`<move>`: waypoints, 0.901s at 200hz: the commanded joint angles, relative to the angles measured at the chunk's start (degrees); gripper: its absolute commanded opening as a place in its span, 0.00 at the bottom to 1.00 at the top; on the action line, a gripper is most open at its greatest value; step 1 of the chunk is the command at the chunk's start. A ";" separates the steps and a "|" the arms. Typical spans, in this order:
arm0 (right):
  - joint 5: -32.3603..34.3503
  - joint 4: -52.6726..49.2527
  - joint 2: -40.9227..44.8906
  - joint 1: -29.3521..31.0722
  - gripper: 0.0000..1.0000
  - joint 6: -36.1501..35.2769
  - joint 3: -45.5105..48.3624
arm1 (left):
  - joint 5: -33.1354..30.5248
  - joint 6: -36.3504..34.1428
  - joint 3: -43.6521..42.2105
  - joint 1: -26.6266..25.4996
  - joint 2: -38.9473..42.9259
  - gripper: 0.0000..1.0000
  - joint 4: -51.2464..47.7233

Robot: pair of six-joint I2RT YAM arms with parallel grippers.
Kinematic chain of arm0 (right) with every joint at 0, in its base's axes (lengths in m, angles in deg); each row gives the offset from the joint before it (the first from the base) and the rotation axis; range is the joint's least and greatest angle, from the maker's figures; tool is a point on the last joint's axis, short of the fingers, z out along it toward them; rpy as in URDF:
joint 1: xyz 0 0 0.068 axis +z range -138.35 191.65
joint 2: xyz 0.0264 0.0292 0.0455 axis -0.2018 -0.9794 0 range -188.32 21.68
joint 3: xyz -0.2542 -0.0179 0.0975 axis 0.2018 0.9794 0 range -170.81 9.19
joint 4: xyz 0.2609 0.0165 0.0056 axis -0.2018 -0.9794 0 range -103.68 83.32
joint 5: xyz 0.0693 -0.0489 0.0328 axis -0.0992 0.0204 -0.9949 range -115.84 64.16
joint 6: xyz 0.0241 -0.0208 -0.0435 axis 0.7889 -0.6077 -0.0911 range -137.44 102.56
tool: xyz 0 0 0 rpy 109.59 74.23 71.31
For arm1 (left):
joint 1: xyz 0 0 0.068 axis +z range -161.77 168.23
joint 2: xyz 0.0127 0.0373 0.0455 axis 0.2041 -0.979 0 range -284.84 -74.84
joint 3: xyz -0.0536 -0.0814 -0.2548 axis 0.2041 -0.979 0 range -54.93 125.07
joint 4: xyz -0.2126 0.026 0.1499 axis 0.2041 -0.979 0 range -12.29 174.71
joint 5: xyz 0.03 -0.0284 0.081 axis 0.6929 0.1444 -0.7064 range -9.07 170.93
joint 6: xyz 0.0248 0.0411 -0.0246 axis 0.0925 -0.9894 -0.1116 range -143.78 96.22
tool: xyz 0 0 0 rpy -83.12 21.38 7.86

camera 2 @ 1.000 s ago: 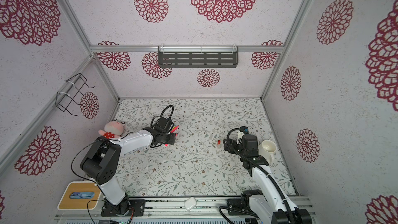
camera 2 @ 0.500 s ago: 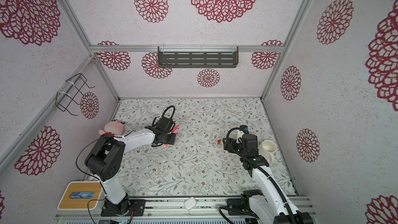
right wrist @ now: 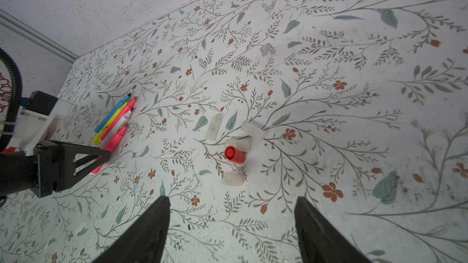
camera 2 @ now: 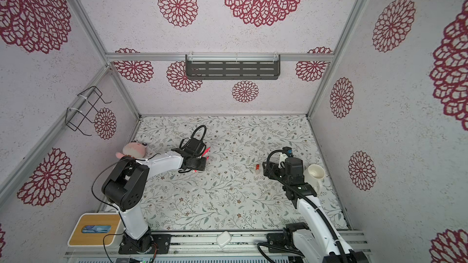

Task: Insert the pens into the pen caps
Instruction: 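Lower the left gripper and close it on the pink highlighter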

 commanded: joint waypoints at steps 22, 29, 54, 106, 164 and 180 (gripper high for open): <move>0.77 0.67 2.20 0.36 0.78 0.49 -0.23 | -1.82 -1.43 2.64 -0.21 -2.49 0.44 -2.60; 0.90 0.69 2.40 0.37 0.78 0.62 -0.24 | -2.80 -1.76 3.32 -0.60 -3.04 0.42 -3.74; 0.98 1.12 2.66 0.37 0.78 1.10 -0.46 | -6.09 -3.04 5.76 -2.55 -4.98 0.38 -6.76; 1.85 0.45 4.10 0.37 0.78 1.47 -0.75 | -1.05 -4.52 6.57 -5.83 -8.13 0.07 -7.47; -0.15 -1.03 5.76 0.46 0.78 0.87 -1.85 | 10.16 -0.98 -9.12 -6.25 10.40 0.00 15.27; -0.72 -1.03 5.25 0.43 0.78 0.86 -2.48 | 10.52 1.59 -13.73 -6.25 15.06 0.00 22.86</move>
